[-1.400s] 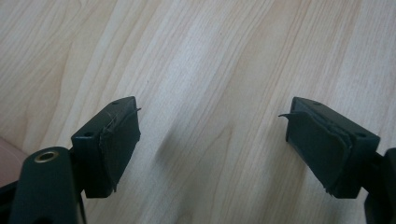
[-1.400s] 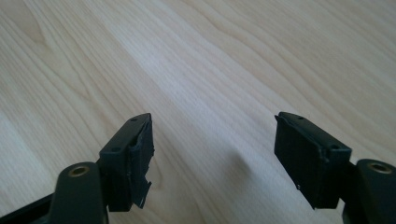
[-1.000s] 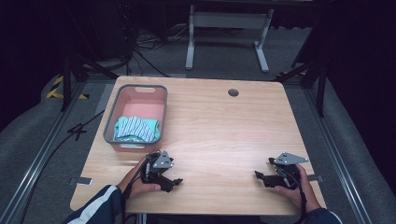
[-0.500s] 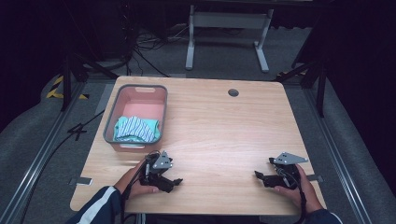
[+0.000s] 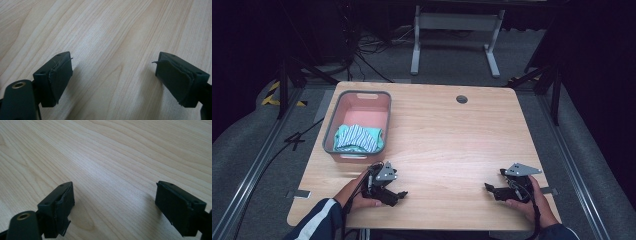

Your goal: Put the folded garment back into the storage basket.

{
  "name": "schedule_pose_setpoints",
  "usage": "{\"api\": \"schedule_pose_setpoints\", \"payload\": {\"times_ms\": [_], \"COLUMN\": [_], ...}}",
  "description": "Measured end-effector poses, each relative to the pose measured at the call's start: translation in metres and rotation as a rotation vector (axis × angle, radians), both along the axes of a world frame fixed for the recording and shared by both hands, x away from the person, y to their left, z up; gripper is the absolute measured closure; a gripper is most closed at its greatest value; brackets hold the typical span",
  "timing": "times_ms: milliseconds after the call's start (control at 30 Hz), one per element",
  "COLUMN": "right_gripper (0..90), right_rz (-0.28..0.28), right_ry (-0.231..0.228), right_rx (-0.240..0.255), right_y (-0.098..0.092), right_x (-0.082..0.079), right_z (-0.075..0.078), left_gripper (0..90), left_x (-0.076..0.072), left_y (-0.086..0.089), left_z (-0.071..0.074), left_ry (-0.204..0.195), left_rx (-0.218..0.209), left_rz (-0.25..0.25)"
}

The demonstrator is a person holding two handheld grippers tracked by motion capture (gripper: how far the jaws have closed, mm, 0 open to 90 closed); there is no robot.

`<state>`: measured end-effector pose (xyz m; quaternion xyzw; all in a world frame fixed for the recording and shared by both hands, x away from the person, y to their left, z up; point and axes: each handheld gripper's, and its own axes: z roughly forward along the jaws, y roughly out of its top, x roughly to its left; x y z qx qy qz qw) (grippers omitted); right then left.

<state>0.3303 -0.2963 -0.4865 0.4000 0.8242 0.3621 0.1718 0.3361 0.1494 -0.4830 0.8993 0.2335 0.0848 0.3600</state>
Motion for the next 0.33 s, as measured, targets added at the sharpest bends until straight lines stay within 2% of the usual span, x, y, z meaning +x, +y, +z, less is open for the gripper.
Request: {"api": "schedule_pose_setpoints", "payload": {"times_ms": [333], "right_gripper": [15.1], "right_rz": [0.018], "right_ry": [0.000], "right_rx": [0.001], "right_y": [0.0001], "right_x": [0.0030], "right_z": [-0.0001], "left_gripper": [13.5], "left_x": [0.0004], "left_y": [-0.0009], "left_z": [-0.0002], "left_ry": [0.000], "left_rx": [0.001], "left_rz": [0.003]}}
